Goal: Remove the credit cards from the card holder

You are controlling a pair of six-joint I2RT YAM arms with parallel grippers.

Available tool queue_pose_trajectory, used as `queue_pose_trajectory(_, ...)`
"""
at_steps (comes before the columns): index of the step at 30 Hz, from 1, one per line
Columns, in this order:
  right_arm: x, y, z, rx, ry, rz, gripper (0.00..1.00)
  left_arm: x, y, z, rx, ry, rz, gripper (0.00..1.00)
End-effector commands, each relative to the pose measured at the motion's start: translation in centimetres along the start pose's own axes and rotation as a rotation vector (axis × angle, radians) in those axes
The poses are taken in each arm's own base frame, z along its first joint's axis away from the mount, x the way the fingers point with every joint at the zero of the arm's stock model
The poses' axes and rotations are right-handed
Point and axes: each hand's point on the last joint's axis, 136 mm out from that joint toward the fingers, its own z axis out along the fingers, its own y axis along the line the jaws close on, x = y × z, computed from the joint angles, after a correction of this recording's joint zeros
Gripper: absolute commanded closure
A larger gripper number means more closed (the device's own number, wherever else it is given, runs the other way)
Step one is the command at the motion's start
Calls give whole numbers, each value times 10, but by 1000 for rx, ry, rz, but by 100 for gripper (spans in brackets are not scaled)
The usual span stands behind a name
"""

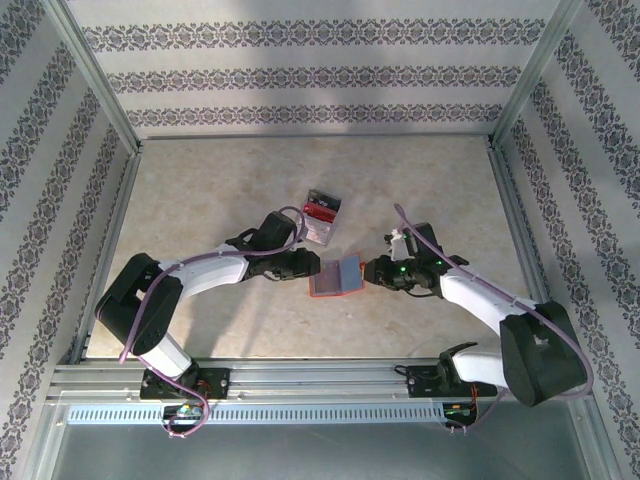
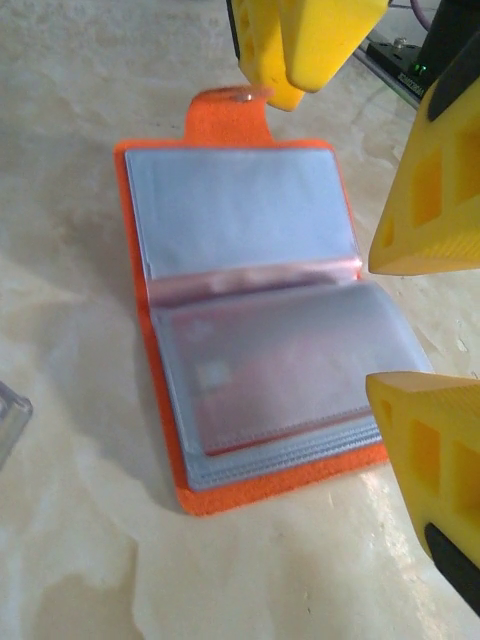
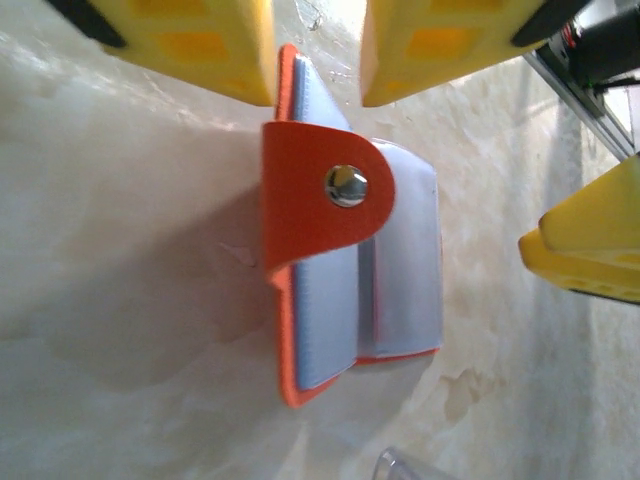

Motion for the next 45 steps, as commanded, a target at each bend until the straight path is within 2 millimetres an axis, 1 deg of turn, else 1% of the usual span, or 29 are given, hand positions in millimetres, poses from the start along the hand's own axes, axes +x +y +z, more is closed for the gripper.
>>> queue_pose_trajectory(1, -11, 10, 5, -4, -14, -40, 65, -5, 8, 0, -6, -14, -52, 67)
queue_pose_trajectory(3, -12, 7, 9, 6, -8, -35, 64, -5, 7, 4, 7, -6, -55, 67)
queue_pose_trajectory(8, -8, -6, 19, 62, 20, -22, 65, -9, 2, 11, 41, -2, -58, 68)
queue_pose_trajectory(11, -6, -15, 23, 100, 25, -11, 68, -11, -1, 15, 53, 7, -53, 71)
queue_pose_trajectory(15, -4, -23, 26, 126, 34, -6, 72, -11, -4, 19, 64, 22, -51, 74)
queue_pose_trajectory(21, -2, -24, 30, 131, 49, -10, 74, -12, 0, 25, 50, 31, -58, 75)
queue_pose_trajectory(29, 0, -24, 31, 137, 55, -13, 74, -8, 17, 24, -51, 37, -47, 75)
queue_pose_trajectory(40, 2, -24, 34, 144, 69, -20, 74, -6, 18, 31, -62, 57, -40, 77)
queue_pose_trajectory(45, 3, -24, 35, 148, 73, -20, 74, -4, 24, 33, -89, 63, -35, 78)
